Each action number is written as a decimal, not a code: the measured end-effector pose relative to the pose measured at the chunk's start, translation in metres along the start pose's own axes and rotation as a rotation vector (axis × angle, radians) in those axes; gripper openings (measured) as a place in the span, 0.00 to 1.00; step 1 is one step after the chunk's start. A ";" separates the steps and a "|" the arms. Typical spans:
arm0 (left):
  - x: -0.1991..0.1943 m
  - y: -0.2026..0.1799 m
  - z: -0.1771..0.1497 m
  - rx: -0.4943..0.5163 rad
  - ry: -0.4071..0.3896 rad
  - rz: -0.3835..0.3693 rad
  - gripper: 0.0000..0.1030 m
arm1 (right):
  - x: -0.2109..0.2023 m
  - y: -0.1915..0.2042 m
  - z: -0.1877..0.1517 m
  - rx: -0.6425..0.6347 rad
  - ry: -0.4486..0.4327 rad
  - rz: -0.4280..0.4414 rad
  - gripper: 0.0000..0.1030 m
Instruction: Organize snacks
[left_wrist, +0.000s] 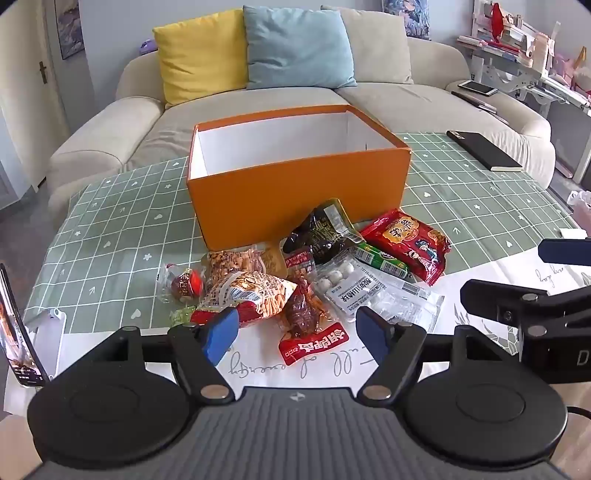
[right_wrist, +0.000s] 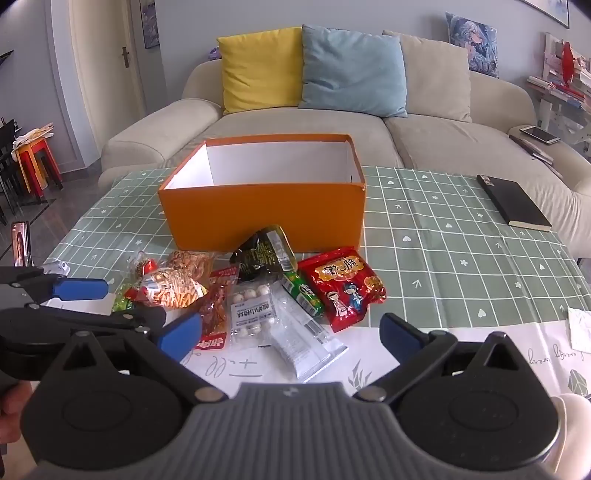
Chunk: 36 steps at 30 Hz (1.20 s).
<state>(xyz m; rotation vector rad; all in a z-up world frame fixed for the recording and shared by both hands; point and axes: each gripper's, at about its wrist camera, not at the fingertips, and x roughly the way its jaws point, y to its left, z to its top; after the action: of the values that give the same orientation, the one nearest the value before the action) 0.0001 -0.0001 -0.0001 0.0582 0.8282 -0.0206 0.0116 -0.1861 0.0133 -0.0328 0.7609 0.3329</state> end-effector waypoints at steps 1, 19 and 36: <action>0.000 0.000 0.000 0.001 0.000 0.001 0.83 | 0.000 0.000 0.000 -0.002 0.004 -0.002 0.97; 0.002 0.002 0.000 -0.003 0.016 0.016 0.83 | 0.003 -0.001 0.001 -0.005 0.008 -0.012 0.97; -0.002 0.010 0.000 -0.042 0.021 0.041 0.83 | 0.003 0.000 0.004 -0.009 0.003 -0.030 0.97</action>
<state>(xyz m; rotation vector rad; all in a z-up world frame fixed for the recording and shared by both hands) -0.0012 0.0104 0.0017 0.0362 0.8484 0.0360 0.0163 -0.1849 0.0140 -0.0533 0.7616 0.3082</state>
